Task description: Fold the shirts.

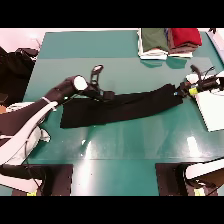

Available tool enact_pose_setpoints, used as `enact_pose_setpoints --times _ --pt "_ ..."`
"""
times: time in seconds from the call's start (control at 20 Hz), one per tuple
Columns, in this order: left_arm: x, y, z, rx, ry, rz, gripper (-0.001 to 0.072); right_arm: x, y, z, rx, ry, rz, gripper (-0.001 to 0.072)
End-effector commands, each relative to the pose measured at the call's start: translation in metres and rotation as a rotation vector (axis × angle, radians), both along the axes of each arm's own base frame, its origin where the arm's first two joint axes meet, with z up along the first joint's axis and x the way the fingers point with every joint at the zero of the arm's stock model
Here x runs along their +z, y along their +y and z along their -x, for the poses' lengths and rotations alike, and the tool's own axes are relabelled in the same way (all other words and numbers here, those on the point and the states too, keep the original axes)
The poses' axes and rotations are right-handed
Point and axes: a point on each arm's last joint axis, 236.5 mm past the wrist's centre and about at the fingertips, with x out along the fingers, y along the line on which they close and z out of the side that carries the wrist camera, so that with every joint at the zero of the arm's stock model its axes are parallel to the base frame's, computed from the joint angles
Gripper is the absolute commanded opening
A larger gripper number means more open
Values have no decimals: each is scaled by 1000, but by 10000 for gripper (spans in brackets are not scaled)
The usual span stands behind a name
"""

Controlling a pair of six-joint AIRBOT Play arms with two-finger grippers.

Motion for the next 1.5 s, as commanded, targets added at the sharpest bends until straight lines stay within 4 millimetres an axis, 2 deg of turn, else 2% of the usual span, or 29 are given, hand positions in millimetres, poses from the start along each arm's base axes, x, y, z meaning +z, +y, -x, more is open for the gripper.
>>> enact_pose_setpoints --times 0.0,0.15,0.25,0.35,0.45,0.55,0.65,0.75,0.8,0.9,0.95,1.05,1.15,1.25,1.3,1.35,1.4,1.45 --pt "-17 -45 -3 -54 -1 10 28 81 20 -10 44 -169 48 17" --pt "-34 -69 -3 -91 10 5 28 147 58 -9 97 -308 81 17" --pt "-44 -76 0 -106 29 -2 28 180 86 -2 154 -390 91 17" --pt "-48 -77 3 -116 40 -11 28 204 109 5 186 -444 90 17" --pt "-50 -75 5 -123 40 -23 28 218 128 11 205 -468 77 17" --pt "-49 -74 4 -122 38 -24 28 224 146 16 215 -467 57 17" --pt "-37 -65 -7 -89 28 -9 28 228 171 25 264 -470 15 17" --pt "-3 -41 -31 -28 -22 15 28 237 195 30 294 -494 -37 17" --pt "21 -20 -46 1 -71 13 28 241 207 33 310 -504 -60 17" --pt "72 35 -70 64 -175 -20 28 248 238 43 354 -518 -120 17" --pt "99 67 -79 101 -231 -46 28 251 254 47 372 -527 -147 18" --pt "160 138 -87 195 -358 -106 28 255 299 55 412 -547 -215 18" --pt "224 205 -81 308 -489 -149 29 251 355 64 441 -584 -260 18" --pt "274 251 -66 400 -597 -173 28 236 418 76 457 -603 -303 22" --pt "291 265 -57 429 -633 -177 29 223 449 82 465 -616 -315 118" --pt "305 275 -49 452 -661 -178 29 210 474 87 468 -633 -319 274" --pt "313 281 -43 464 -674 -179 29 197 494 95 486 -629 -320 325" --pt "317 284 -39 471 -682 -181 29 187 505 102 535 -626 -310 326"
